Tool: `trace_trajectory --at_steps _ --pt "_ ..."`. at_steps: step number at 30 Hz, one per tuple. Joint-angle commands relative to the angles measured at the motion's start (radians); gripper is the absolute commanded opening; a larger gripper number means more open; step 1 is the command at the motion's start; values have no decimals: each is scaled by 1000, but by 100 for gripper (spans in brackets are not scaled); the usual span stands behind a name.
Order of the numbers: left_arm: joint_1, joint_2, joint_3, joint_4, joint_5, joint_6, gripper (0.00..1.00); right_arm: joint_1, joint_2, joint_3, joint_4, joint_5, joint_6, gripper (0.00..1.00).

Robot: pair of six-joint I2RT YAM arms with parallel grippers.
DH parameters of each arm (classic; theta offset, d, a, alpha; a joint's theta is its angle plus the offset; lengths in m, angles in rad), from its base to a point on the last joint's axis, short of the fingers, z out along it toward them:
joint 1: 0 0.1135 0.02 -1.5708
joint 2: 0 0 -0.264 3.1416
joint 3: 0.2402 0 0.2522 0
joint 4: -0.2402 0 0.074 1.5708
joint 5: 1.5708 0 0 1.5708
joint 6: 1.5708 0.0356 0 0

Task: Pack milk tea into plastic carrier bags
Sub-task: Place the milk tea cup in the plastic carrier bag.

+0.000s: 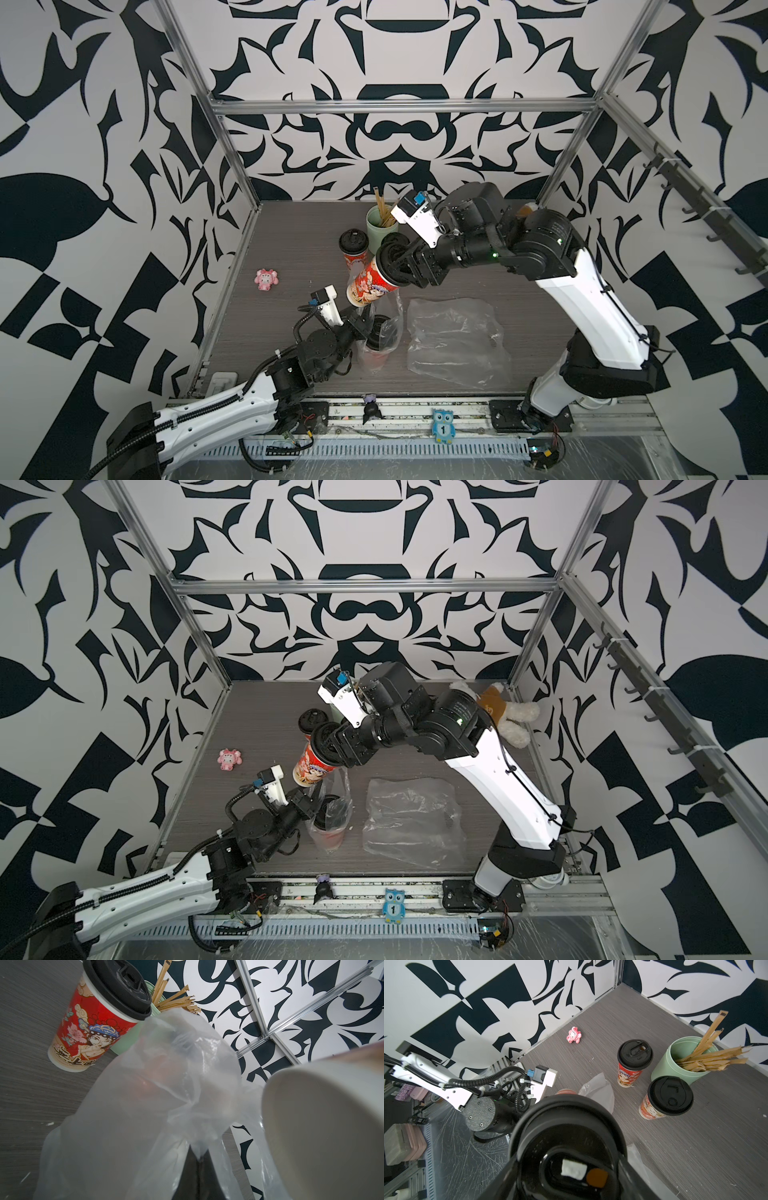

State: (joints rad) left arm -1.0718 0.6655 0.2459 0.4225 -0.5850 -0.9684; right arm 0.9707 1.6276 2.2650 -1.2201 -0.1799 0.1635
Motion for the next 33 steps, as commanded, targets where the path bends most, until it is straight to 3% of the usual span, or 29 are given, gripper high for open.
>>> trace_trajectory --at_steps 1,11,22,33 --pt "-2 -17 -16 -20 -22 -7 0 5 -19 -31 62 74 11 36" --pt "-3 -33 -19 -45 -27 -11 0 5 39 -41 54 215 -22 35" --pt "-3 -38 -19 -59 -29 -18 0 4 127 -38 93 202 -36 33" --pt "-3 -35 -18 -65 -38 -22 0 -9 247 64 42 138 -42 29"
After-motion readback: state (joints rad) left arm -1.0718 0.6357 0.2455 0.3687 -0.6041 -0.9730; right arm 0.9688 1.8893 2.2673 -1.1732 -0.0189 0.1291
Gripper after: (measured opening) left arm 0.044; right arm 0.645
